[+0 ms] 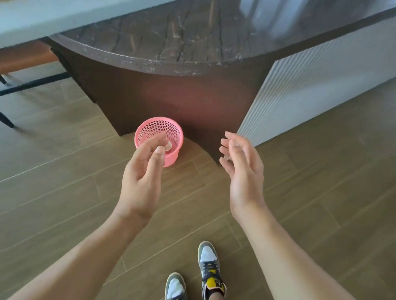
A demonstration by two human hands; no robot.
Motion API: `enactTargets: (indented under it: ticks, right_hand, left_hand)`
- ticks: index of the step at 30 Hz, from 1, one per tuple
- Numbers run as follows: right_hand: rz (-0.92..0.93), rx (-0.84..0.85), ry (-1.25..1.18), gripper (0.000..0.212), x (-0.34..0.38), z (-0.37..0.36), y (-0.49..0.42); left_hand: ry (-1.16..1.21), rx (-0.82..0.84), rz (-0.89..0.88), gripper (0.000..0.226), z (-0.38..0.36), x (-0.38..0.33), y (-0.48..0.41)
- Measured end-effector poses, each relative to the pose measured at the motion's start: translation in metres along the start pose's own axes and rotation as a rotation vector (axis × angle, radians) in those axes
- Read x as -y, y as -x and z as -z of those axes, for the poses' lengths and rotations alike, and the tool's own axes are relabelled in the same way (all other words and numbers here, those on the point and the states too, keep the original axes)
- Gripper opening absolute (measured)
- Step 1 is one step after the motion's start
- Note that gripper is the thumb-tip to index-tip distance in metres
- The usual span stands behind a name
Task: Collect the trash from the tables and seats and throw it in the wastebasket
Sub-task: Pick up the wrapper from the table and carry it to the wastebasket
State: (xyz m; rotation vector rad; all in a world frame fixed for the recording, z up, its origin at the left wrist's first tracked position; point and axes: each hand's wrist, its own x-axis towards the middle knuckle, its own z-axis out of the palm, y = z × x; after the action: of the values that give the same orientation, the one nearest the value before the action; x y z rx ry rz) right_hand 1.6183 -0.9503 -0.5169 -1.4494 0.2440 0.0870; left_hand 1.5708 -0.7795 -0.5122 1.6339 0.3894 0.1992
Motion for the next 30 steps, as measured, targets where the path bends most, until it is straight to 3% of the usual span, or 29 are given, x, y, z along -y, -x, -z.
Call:
enactTargets:
  ticks: [7, 13, 16, 21, 30]
  right_hand:
    - [0.105, -0.127, -0.013, 0.034, 0.072, 0.059, 0.056]
    - [0.224, -0.252, -0.064, 0.045, 0.124, 0.123, 0.101]
    - [0.275, -0.343, -0.092, 0.039, 0.143, 0.161, 0.127]
    - [0.314, -0.526, -0.128, 0.030, 0.171, 0.236, 0.185]
    - [0.425, -0.830, -0.100, 0.029, 0.207, 0.397, 0.335]
  left_hand:
    - [0.035, 0.144, -0.069, 0.052, -0.036, -0.064, 0.051]
    - [0.036, 0.290, -0.166, 0.051, -0.082, -0.126, 0.092]
    - [0.039, 0.383, -0.201, 0.043, -0.113, -0.148, 0.117]
    - [0.054, 0.581, -0.239, 0.038, -0.176, -0.181, 0.175]
    - [0.048, 0.904, -0.362, 0.058, -0.296, -0.222, 0.329]
